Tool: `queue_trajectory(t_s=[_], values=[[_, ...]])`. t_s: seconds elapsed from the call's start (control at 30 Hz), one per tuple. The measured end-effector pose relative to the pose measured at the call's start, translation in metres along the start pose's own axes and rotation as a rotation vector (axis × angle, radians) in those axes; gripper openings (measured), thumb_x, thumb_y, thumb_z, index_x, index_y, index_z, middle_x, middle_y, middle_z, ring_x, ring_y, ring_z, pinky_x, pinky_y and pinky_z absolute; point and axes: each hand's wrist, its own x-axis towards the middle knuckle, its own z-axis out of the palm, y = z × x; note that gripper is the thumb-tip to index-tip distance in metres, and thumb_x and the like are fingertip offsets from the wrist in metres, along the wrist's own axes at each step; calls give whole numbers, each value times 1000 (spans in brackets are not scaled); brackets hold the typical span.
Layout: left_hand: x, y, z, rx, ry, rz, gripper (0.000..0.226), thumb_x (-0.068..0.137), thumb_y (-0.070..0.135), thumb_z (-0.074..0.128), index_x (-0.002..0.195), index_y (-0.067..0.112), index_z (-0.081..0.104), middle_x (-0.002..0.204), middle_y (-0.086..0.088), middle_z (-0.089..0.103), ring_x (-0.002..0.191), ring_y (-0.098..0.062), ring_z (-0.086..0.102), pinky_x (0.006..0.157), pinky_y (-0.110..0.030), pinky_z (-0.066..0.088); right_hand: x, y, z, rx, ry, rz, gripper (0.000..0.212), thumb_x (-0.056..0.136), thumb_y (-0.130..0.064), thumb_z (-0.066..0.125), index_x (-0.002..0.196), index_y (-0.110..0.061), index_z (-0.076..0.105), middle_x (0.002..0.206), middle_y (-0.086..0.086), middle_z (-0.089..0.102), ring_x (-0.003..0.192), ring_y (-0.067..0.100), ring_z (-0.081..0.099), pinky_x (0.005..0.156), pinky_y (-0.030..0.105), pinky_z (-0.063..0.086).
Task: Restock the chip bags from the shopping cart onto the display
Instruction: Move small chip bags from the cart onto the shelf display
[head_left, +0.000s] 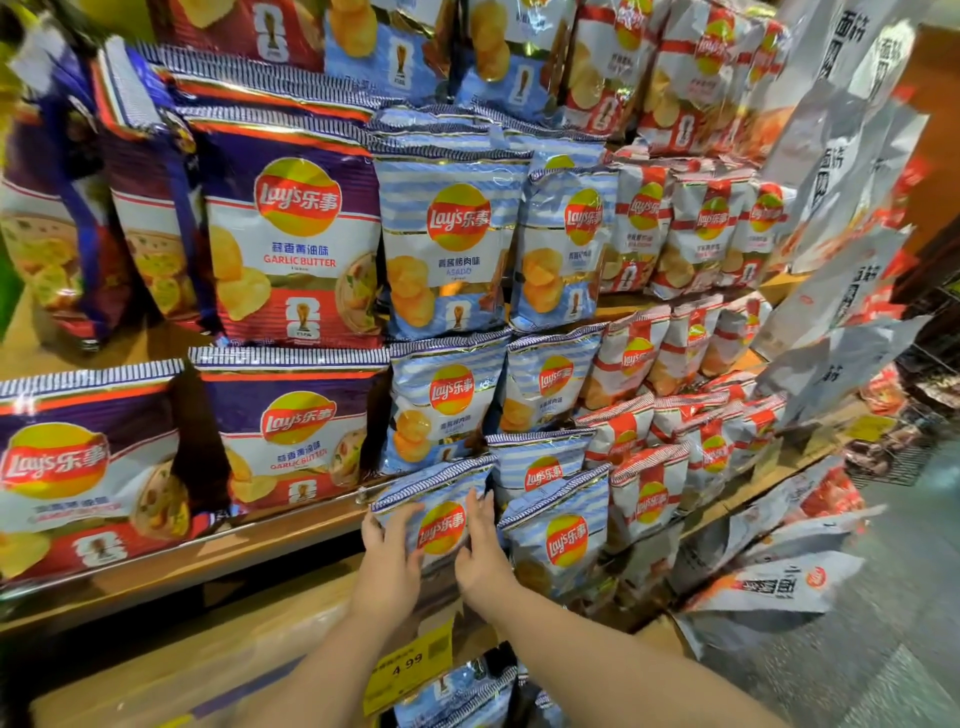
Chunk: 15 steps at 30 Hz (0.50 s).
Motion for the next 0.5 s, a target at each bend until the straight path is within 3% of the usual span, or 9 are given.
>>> queue_trajectory(t_s=[0.07, 0.1, 0.17, 0.23, 0.33, 0.43, 0.5], values=[[0, -7, 0, 54, 25, -2, 53, 93, 13, 56, 138, 35, 37, 153, -12, 1, 128, -30, 44, 92, -32, 44, 0, 0, -1, 3, -28, 46, 77, 98, 4, 34, 149, -34, -9, 154, 2, -30, 147, 26, 5, 84, 21, 38], [-2, -8, 0, 96, 67, 15, 57, 91, 15, 61, 139, 34, 38, 153, -13, 2, 135, -33, 34, 98, -35, 42, 0, -2, 0, 4, -29, 79, 78, 98, 3, 36, 149, -35, -10, 154, 4, -31, 147, 28, 10, 79, 23, 40], [-8, -9, -1, 182, 197, 99, 64, 77, 15, 78, 133, 26, 49, 146, -20, 21, 132, -40, 35, 99, -47, 43, -5, -6, 3, 28, -24, 129, 79, 99, -1, 37, 149, -36, -14, 154, 5, -30, 147, 30, 9, 80, 26, 44], [-12, -13, -1, 269, 289, 224, 74, 52, 14, 92, 114, 17, 53, 126, -21, 40, 116, -42, 46, 84, -58, 47, -9, -10, 8, 69, 2, 165, 76, 101, -5, 35, 149, -31, -16, 155, 3, -27, 147, 28, 4, 93, 29, 43], [-13, -18, -3, 414, 344, 423, 85, 36, 16, 96, 104, 14, 46, 115, -18, 40, 112, -35, 40, 89, -55, 39, -16, -14, 16, 80, 101, 157, 66, 104, -17, 30, 150, -22, -16, 156, -3, -26, 147, 22, 7, 107, 29, 32], [-14, -24, -8, 554, 361, 563, 84, 43, 12, 90, 114, 15, 45, 123, -16, 39, 131, -30, 26, 108, -46, 14, -21, -11, 22, 27, 124, 87, 62, 105, -22, 26, 151, -17, -14, 155, -5, -27, 146, 19, 9, 110, 26, 25], [-16, -26, -8, 723, 256, 649, 106, 45, 10, 86, 138, 16, 34, 129, -10, 40, 141, -24, 12, 114, -44, 3, -22, -7, 26, -9, 121, 14, 57, 104, -20, 27, 151, -16, -5, 158, 1, -19, 147, 19, 8, 113, 25, 18]])
